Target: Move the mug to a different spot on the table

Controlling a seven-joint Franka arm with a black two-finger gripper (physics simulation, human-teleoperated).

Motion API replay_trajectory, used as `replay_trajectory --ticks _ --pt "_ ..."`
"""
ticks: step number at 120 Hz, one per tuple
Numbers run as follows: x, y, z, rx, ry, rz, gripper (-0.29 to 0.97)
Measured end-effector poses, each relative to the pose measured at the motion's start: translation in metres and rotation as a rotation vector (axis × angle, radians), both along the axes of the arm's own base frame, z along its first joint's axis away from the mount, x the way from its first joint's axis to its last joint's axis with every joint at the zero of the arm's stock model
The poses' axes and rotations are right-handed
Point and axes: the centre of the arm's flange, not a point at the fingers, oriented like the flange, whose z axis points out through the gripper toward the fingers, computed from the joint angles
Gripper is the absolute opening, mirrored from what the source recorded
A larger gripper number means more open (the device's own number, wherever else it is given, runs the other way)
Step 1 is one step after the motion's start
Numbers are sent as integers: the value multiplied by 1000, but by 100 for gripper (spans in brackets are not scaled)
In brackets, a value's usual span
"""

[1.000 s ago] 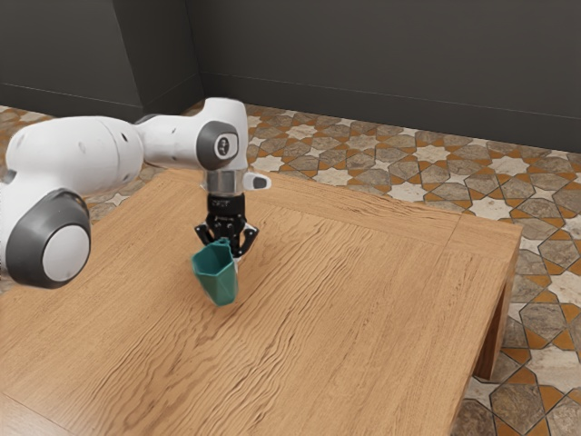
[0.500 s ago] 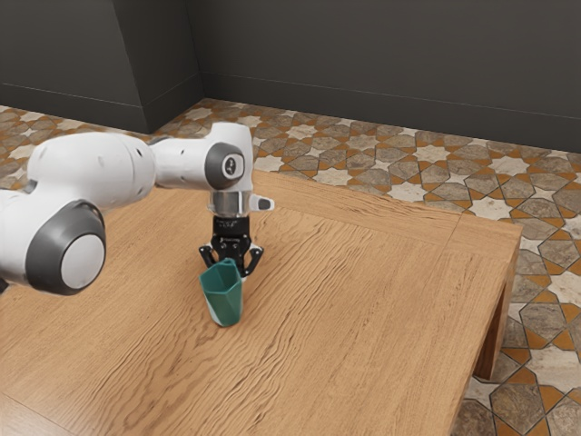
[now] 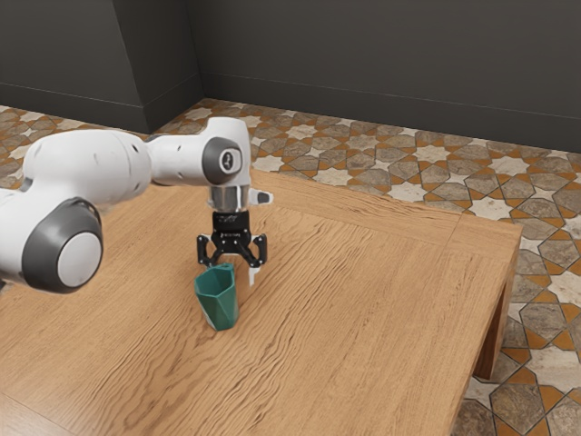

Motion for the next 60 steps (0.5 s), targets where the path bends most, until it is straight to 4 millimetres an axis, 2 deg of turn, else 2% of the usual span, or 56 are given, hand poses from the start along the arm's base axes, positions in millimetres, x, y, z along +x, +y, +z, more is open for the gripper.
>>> replay_trajectory --ticks 17,33,46,54,60 --pt "2 1 53 -2 -69 -1 62" --pt "-8 0 122 -23 -148 -39 65" --pt "-50 9 173 -52 -176 -80 66" --pt "-78 9 200 -59 -195 -128 67" --pt "-90 3 218 -36 -220 -197 67"
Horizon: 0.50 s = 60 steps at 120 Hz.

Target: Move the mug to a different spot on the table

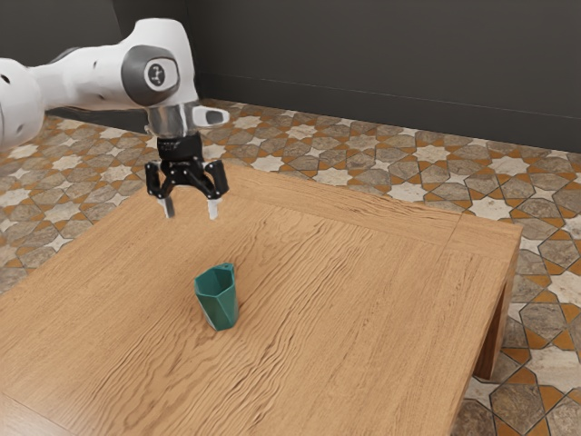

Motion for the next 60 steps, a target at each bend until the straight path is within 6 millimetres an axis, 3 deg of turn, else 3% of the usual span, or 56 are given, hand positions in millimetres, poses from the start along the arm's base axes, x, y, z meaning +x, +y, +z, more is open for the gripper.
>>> replay_trajectory --ticks 13,31,60 --pt "-11 -2 26 37 -75 -144 67" --pt "-37 0 76 42 -192 -324 68" --pt "-44 8 89 28 -240 -518 68"
